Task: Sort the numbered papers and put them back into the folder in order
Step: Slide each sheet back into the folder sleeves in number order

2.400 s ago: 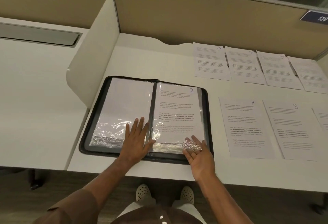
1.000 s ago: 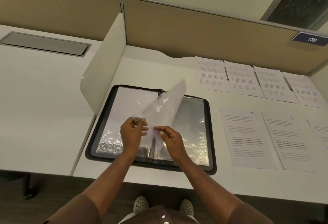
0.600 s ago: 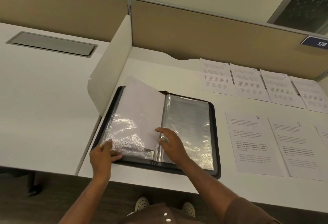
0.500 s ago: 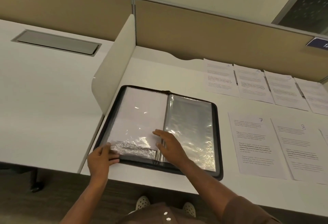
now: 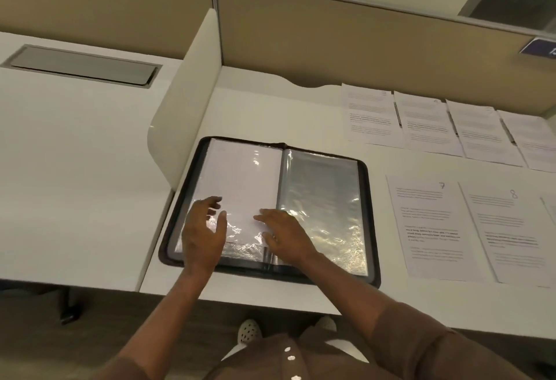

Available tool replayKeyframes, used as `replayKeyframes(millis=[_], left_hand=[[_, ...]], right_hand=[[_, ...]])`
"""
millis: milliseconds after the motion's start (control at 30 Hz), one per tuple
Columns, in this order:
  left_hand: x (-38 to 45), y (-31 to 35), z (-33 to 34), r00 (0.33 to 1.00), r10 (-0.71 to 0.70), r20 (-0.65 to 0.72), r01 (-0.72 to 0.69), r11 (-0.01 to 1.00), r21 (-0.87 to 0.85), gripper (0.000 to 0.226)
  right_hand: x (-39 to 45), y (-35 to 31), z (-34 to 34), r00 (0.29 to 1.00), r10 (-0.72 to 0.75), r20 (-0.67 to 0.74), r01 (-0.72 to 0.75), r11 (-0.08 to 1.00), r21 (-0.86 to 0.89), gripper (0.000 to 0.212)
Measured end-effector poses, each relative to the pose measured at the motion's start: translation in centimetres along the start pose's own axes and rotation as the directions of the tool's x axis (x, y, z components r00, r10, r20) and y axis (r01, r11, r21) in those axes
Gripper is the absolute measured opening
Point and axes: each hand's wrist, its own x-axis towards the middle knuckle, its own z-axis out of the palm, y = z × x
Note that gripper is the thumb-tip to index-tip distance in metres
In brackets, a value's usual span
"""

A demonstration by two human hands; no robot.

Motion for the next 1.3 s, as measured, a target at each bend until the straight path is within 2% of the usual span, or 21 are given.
replayKeyframes(millis=[100, 200, 333, 567, 700, 933, 1100, 1200, 1300], left_hand=[[1.4, 1.2, 3.3, 0.981, 0.081, 0.179, -0.086, 0.996, 0.020, 0.052], [2.7, 2.1, 6.4, 0.944, 0.137, 0.301, -0.166, 0.983, 0.074, 0.064], [4.7, 3.7, 10.5, 0.892, 0.225, 0.393, -0.303, 0.941, 0.149, 0.072], [8.5, 8.8, 18.5, 0.792, 0.283, 0.541, -0.471, 0.848, 0.245, 0.080], [10.5, 12.0, 23.3, 0.751, 0.243, 0.613, -0.497, 0.821, 0.283, 0.078], [13.2, 16.8, 30.8, 0.748, 0.135, 0.650, -0.468, 0.801, 0.373, 0.075], [15.6, 18.1, 35.4, 0.737, 0.012, 0.675, -0.508, 0.669, 0.543, 0.071], [17.0, 18.6, 37.8, 0.763, -0.080, 0.642, -0.457, 0.635, 0.623, 0.067], [18.6, 19.0, 40.3, 0.773, -0.170, 0.611, -0.383, 0.643, 0.663, 0.067]], right_hand=[[0.4, 0.9, -0.9, 0.994, 0.064, -0.094, -0.064, 0.998, -0.001, 0.046], [1.0, 2.2, -2.9, 0.976, 0.092, -0.196, -0.100, 0.994, -0.032, 0.050], [1.4, 5.6, -6.3, 0.941, 0.161, -0.297, -0.180, 0.983, -0.038, 0.054], [1.0, 13.4, -13.4, 0.850, 0.268, -0.453, -0.322, 0.946, -0.044, 0.057], [0.6, 18.0, -17.3, 0.825, 0.319, -0.466, -0.385, 0.922, -0.050, 0.059], [1.4, 25.1, -22.5, 0.794, 0.374, -0.480, -0.479, 0.871, -0.113, 0.062], [3.1, 29.2, -24.8, 0.780, 0.399, -0.483, -0.519, 0.843, -0.142, 0.062], [4.2, 31.7, -25.5, 0.779, 0.427, -0.460, -0.542, 0.827, -0.149, 0.063], [5.6, 33.9, -26.1, 0.777, 0.462, -0.427, -0.560, 0.818, -0.133, 0.064]])
